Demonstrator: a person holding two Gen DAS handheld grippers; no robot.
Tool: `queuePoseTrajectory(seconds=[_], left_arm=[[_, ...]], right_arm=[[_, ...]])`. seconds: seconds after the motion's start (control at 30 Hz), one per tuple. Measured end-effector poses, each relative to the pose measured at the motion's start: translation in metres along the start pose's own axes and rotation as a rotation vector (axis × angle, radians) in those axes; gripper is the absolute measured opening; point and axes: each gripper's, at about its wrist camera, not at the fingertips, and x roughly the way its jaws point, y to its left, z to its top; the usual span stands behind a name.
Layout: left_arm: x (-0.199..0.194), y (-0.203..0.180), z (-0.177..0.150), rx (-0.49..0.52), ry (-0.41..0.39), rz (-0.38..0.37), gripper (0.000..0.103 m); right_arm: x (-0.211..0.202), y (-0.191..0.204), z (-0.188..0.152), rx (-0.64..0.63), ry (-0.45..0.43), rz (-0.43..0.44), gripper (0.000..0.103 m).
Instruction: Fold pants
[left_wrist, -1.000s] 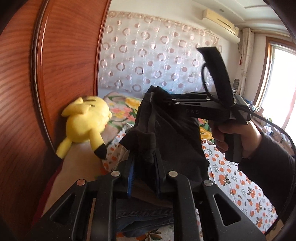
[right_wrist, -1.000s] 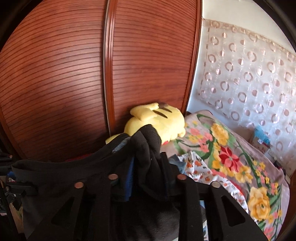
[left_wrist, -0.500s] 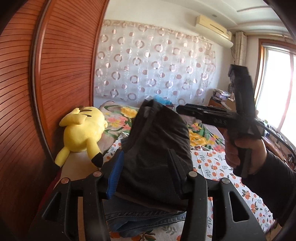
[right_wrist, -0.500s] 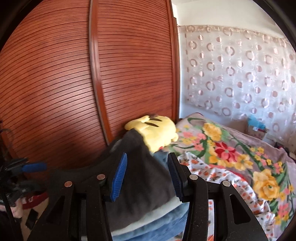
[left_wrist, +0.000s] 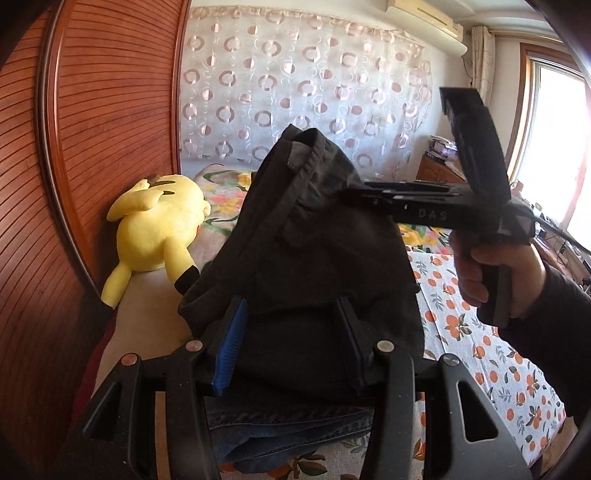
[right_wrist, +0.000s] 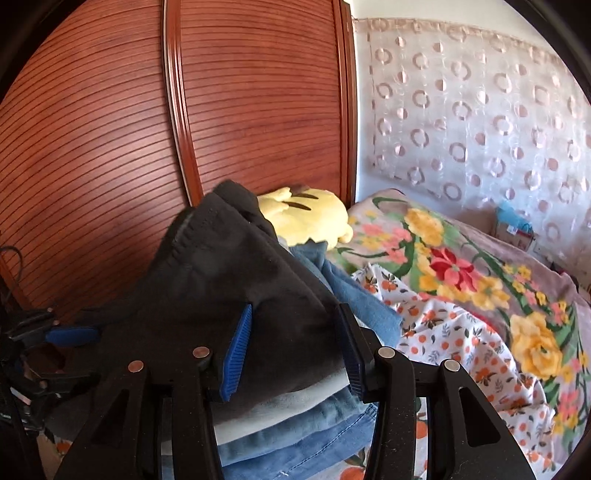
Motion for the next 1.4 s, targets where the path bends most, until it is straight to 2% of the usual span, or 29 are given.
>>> queuePoseTrajectory(seconds=[0.2, 0.33, 0.6, 0.97, 1.0, 1.03, 1.07, 1.4], left_arm=[[-0.008, -0.009, 0.003, 0.011, -0.007, 0.019, 0.049], [-0.020, -0.018, 0.005, 0.021, -0.025, 0.021, 0.049], [-0.036, -0.056, 0.003, 0.099, -0.046, -0.019, 0.049], [-0.033, -0.122, -0.006, 0.172, -0.040, -0.105, 0.053], [-0.030, -0.129, -0.007, 0.177, -0.034, -0.112, 0.059], [-0.029, -0.133, -0.008, 0.178, -0.035, -0.118, 0.078], [-0.029, -0.137, -0.009, 0.176, -0.043, -0.124, 0.085], [-0.015, -0.173, -0.020, 0.190, -0.025, -0.159, 0.088]], right_arm=[[-0.013, 0.009, 0.000, 0.044, -0.029, -0.021, 0.047], [-0.040, 0.020, -0.009, 0.068, -0.060, -0.037, 0.047], [-0.102, 0.039, -0.054, 0.132, -0.093, -0.087, 0.048], [-0.191, 0.053, -0.111, 0.199, -0.105, -0.224, 0.048], [-0.198, 0.054, -0.115, 0.207, -0.104, -0.233, 0.048], [-0.203, 0.054, -0.120, 0.216, -0.101, -0.244, 0.048], [-0.209, 0.054, -0.124, 0.223, -0.097, -0.254, 0.048], [-0.240, 0.059, -0.154, 0.299, -0.068, -0.342, 0.053]])
